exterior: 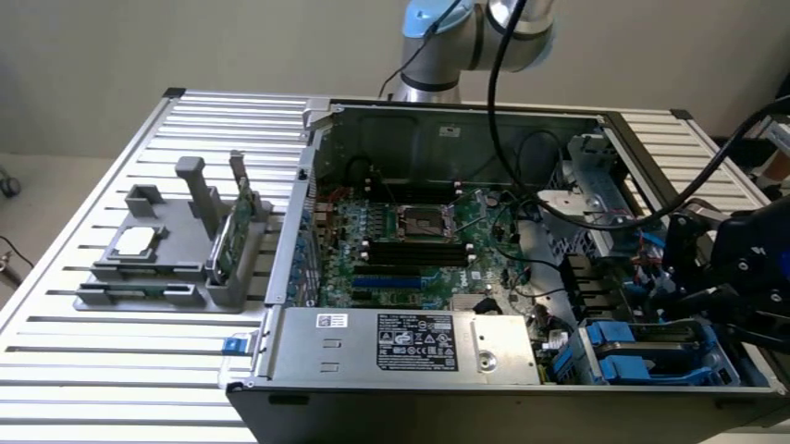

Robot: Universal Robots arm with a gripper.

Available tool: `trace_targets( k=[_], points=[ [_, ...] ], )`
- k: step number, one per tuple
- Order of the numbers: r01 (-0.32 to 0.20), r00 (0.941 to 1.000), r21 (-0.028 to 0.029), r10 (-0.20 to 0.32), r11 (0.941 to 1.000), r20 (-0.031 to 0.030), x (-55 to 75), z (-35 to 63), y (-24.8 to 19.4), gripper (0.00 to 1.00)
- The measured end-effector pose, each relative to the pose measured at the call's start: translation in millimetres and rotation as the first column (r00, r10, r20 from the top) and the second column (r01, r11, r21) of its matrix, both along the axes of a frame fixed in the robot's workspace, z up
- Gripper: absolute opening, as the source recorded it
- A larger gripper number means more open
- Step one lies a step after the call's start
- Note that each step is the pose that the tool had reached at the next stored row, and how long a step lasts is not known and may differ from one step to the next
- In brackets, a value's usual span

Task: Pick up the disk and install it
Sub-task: 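Insert the first disk wire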

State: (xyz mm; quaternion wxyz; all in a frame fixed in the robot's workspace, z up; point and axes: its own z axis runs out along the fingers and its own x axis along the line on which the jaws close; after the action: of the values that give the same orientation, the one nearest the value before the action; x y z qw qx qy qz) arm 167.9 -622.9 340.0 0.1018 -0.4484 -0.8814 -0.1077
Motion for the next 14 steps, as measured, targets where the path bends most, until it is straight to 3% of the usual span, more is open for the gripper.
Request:
trace_targets(
  k=[2, 7, 14],
  points=[
    [0.002, 1.0, -0.0025, -0.002, 1.0, -0.0001, -1.6, 0.4, 0.0, 0.19],
    [0.006, 1.0, -0.0197, -0.006, 0.9998, 0.0, -2.4, 4.3, 0.0, 0.19],
    [0.021, 0.9998, -0.0535, -0.021, 0.9983, 0.0003, -2.5, 8.0, 0.0, 0.19]
  ],
)
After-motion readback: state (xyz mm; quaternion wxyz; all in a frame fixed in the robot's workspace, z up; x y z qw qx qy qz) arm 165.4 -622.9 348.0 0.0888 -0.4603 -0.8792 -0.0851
